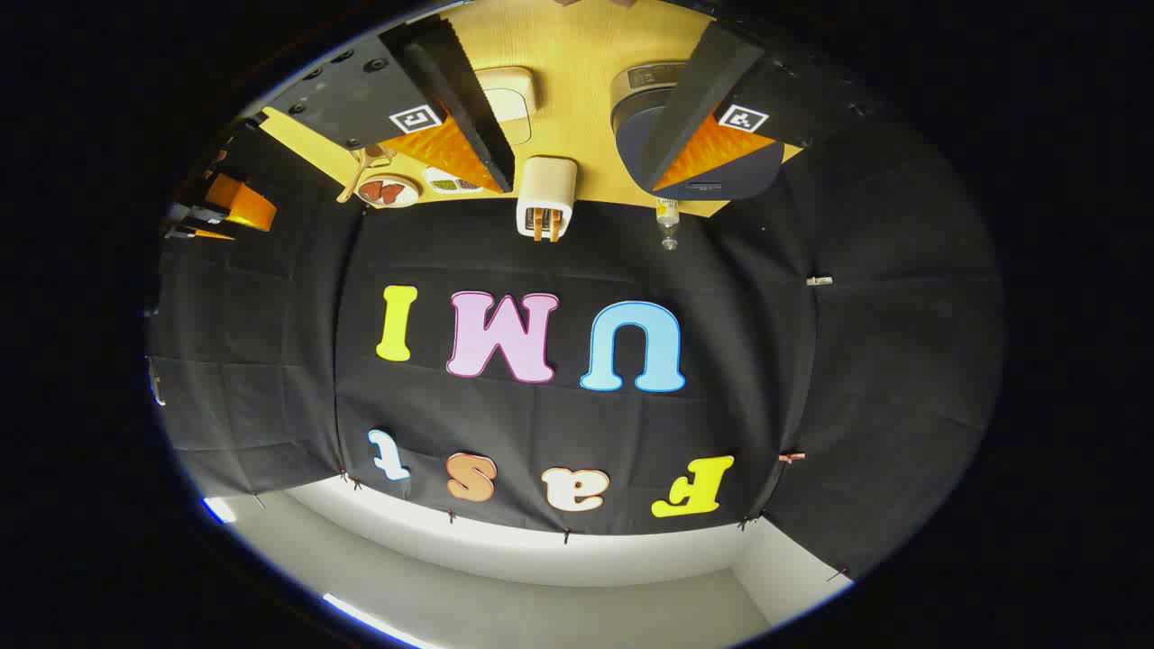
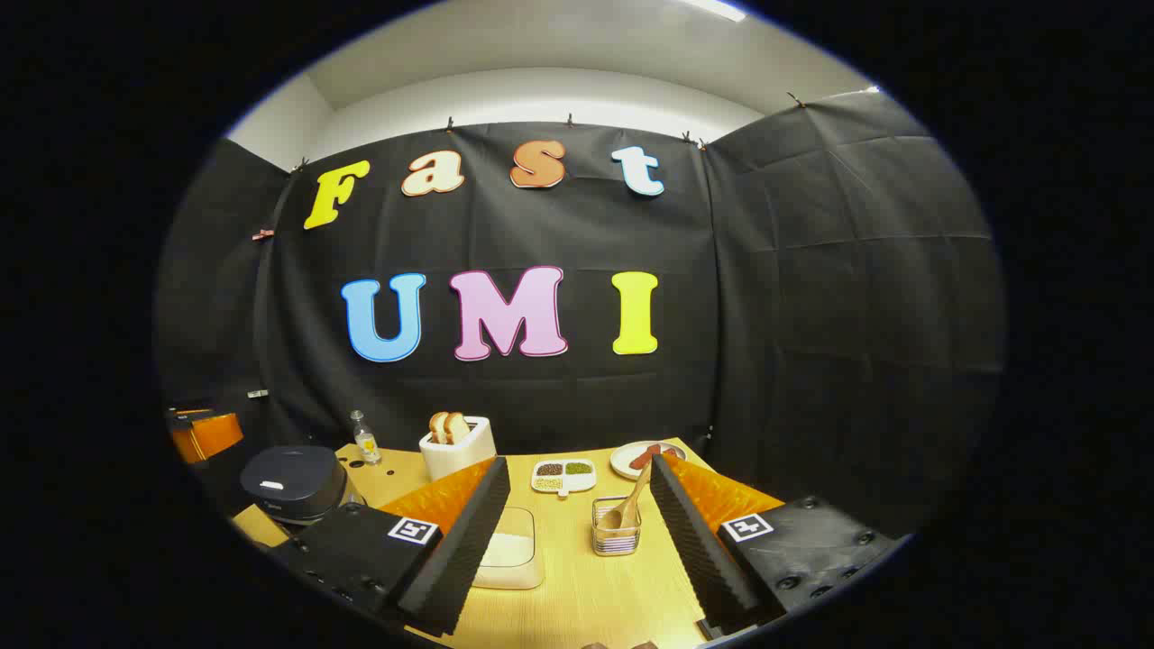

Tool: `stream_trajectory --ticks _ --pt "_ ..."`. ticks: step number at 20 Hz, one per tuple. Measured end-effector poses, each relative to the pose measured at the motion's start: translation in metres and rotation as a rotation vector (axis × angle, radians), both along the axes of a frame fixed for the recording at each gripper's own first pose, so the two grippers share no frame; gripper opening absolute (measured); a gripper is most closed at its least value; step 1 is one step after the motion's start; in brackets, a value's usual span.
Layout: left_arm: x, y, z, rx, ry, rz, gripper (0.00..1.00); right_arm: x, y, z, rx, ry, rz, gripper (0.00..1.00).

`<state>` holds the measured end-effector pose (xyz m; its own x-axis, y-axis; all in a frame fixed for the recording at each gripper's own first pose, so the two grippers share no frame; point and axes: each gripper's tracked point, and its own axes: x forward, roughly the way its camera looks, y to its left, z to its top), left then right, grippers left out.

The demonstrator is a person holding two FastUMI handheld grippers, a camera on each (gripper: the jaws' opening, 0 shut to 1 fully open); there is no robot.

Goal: Close the left gripper, press the button to open the rice cooker; take a wooden spoon from the chopstick holder with the right hand, scoop a spoonful of rice and pour it into the rice cooker, then put the wooden spoon back into the chopstick holder.

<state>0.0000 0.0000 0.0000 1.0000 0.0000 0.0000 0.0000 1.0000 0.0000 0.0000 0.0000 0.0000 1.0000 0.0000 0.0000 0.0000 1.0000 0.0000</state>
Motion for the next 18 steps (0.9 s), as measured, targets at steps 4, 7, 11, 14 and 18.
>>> stream_trajectory --ticks 4,7,11,14,18 --pt "0.003 0.008 -0.005 -0.007 0.019 -0.003 0.95 0.003 -0.002 -0.01 0.017 0.027 -0.022 0.98" --pt "0.006 0.017 -0.007 -0.021 0.019 -0.007 0.95 0.002 -0.005 -0.008 0.021 0.029 -0.052 0.98" --pt "0.005 0.034 -0.012 -0.034 0.024 -0.006 0.95 -0.003 0.004 -0.006 0.023 0.02 -0.069 0.98" --pt "0.005 0.046 -0.015 -0.037 0.038 -0.009 0.95 -0.005 0.015 -0.005 0.024 0.021 -0.07 0.98" --pt "0.005 0.054 -0.012 -0.026 0.028 -0.023 0.95 0.0 0.025 0.004 0.031 -0.009 -0.062 0.98"
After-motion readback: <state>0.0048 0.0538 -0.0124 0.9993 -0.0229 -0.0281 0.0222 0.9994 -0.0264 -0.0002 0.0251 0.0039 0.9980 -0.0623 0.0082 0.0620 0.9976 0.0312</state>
